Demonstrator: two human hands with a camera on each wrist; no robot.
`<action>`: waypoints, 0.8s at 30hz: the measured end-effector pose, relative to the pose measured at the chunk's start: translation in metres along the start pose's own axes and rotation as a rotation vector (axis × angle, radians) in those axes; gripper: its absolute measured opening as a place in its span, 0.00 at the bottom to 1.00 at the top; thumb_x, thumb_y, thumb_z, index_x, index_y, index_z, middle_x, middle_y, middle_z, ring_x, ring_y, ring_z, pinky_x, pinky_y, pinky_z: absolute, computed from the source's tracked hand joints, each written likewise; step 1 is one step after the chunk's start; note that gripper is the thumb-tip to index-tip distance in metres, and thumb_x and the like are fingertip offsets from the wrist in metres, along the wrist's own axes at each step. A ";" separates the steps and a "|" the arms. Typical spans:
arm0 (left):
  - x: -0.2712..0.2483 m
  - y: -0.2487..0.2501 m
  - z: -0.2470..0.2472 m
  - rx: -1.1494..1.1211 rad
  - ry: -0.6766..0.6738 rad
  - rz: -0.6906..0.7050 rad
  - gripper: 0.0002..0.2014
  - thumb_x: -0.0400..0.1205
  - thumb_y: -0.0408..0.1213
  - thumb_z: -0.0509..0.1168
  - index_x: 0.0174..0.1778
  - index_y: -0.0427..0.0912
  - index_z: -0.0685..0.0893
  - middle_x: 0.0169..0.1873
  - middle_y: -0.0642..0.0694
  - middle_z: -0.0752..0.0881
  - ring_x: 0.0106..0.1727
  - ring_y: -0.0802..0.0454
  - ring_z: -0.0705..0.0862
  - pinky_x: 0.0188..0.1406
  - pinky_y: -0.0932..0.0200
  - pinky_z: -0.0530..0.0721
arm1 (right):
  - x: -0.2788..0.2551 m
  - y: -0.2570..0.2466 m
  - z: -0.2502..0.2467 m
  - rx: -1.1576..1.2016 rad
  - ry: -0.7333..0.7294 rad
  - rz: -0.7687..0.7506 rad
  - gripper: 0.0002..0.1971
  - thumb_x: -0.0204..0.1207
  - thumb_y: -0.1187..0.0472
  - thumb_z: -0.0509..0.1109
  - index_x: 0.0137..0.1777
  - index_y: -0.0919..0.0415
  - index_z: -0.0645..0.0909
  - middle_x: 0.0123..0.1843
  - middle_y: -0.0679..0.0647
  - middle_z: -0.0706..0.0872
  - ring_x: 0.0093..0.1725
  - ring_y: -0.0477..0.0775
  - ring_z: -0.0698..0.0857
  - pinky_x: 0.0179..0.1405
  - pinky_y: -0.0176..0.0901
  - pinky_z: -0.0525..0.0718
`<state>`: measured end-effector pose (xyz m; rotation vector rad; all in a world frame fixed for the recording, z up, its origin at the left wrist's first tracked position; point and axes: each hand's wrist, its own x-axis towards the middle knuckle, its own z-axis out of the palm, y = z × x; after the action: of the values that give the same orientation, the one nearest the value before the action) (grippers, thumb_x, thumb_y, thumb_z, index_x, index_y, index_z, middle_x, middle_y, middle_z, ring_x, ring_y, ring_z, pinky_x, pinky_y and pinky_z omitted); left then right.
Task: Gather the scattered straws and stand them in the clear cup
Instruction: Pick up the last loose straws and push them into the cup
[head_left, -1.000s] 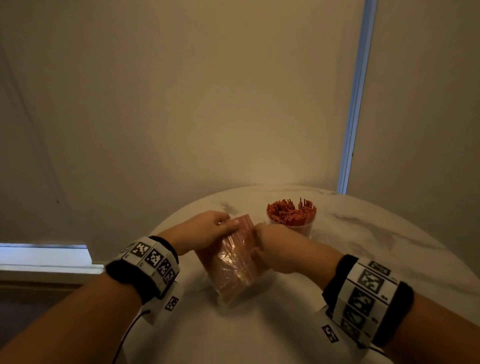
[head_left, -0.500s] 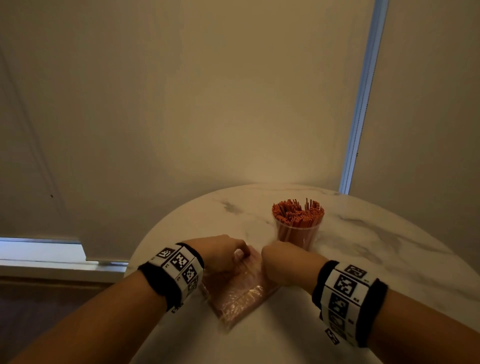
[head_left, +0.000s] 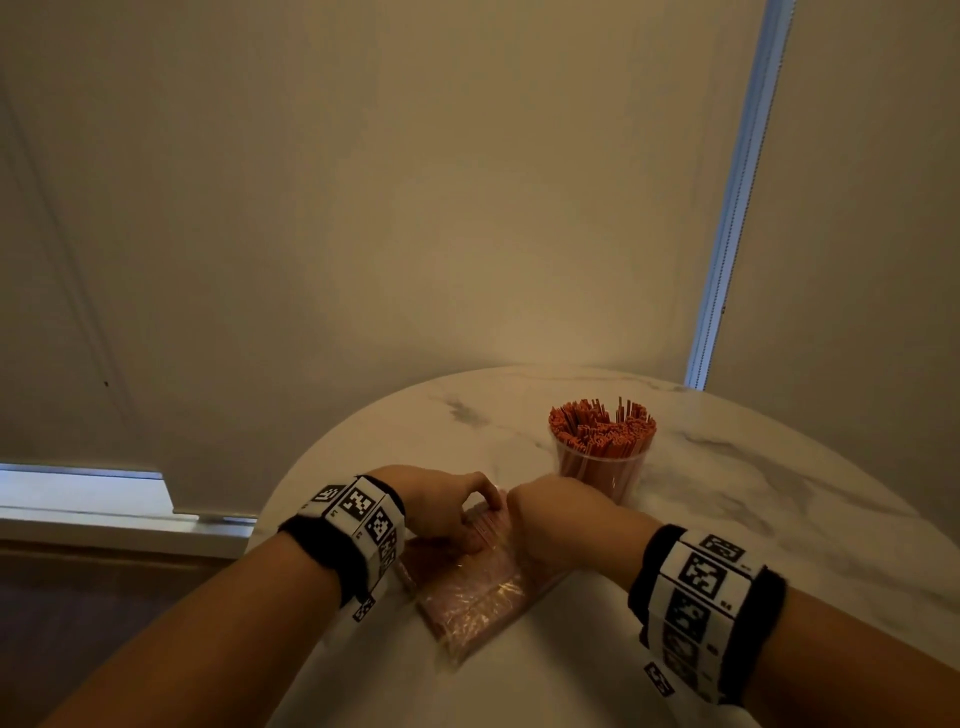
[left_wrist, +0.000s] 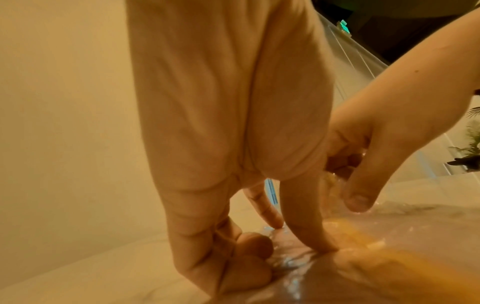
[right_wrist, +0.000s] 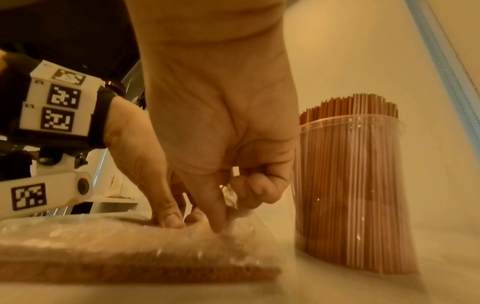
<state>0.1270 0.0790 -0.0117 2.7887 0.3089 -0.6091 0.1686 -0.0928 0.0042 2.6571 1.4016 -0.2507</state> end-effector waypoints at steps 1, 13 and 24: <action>-0.001 0.000 0.000 -0.005 0.002 0.000 0.32 0.83 0.49 0.73 0.81 0.62 0.67 0.66 0.46 0.85 0.60 0.47 0.84 0.55 0.54 0.77 | -0.005 0.003 -0.004 -0.013 -0.017 -0.038 0.16 0.81 0.61 0.67 0.67 0.60 0.81 0.54 0.59 0.88 0.51 0.61 0.87 0.52 0.52 0.88; -0.002 -0.007 0.014 0.137 0.077 -0.005 0.32 0.86 0.56 0.65 0.84 0.65 0.60 0.74 0.42 0.77 0.70 0.39 0.81 0.68 0.42 0.79 | -0.022 0.001 -0.006 0.001 -0.001 -0.179 0.21 0.79 0.51 0.69 0.72 0.44 0.77 0.57 0.52 0.85 0.50 0.53 0.81 0.49 0.49 0.83; 0.004 -0.025 0.003 0.073 0.201 -0.018 0.24 0.85 0.51 0.71 0.76 0.50 0.77 0.68 0.44 0.83 0.65 0.45 0.82 0.63 0.55 0.78 | -0.052 0.025 -0.021 0.150 -0.307 -0.234 0.11 0.83 0.47 0.68 0.58 0.48 0.88 0.51 0.42 0.91 0.51 0.44 0.86 0.54 0.41 0.82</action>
<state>0.1231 0.1020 -0.0219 2.9262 0.3583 -0.3505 0.1619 -0.1446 0.0365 2.4223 1.6383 -0.7796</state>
